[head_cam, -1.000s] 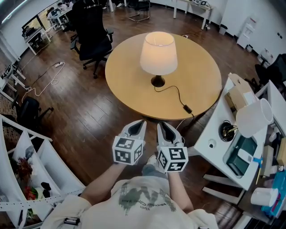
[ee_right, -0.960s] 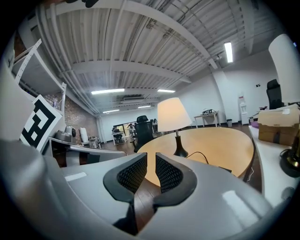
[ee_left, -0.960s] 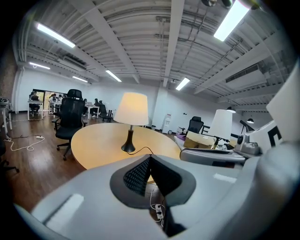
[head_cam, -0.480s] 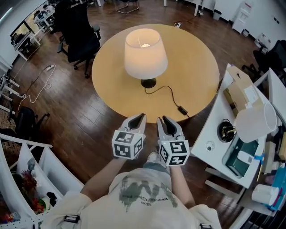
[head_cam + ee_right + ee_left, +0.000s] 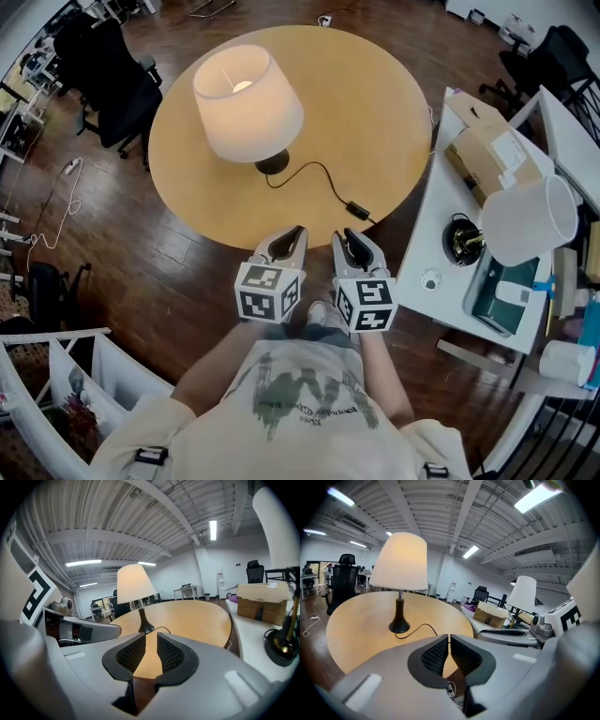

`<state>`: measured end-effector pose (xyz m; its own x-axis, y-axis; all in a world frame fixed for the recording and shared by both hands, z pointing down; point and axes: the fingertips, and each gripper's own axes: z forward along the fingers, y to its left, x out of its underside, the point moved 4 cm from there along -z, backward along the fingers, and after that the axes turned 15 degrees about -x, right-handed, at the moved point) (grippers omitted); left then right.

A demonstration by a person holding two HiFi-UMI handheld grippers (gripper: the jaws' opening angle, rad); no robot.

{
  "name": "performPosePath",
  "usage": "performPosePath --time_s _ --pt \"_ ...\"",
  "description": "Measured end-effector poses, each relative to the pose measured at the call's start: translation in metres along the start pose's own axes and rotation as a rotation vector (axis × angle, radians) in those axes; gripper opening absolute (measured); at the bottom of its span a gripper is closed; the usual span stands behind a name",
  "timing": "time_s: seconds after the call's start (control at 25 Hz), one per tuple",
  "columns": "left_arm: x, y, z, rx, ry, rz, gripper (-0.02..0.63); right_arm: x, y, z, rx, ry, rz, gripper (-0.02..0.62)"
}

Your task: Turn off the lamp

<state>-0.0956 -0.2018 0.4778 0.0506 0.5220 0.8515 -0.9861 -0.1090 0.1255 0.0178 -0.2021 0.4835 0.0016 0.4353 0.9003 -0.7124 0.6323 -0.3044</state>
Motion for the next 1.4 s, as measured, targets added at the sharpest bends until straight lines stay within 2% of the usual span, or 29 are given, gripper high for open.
performPosePath --time_s 0.4,0.64,0.96,1.2,1.4 --pt "-0.003 -0.004 0.044 0.165 0.062 0.062 -0.004 0.015 -0.052 0.019 0.167 0.117 -0.056 0.08" --pt "-0.003 0.005 0.06 0.226 0.096 0.088 -0.003 0.028 -0.08 0.03 0.261 0.166 -0.037 0.092" --pt "-0.002 0.013 0.074 0.249 0.117 0.093 -0.003 0.046 -0.101 0.043 0.305 0.282 -0.092 0.109" --pt "0.002 0.02 0.08 0.238 0.135 0.09 -0.004 0.056 -0.114 0.052 0.336 0.378 -0.173 0.107" --pt "0.002 0.027 0.082 0.225 0.141 0.086 -0.004 0.059 -0.122 0.061 0.346 0.417 -0.193 0.097"
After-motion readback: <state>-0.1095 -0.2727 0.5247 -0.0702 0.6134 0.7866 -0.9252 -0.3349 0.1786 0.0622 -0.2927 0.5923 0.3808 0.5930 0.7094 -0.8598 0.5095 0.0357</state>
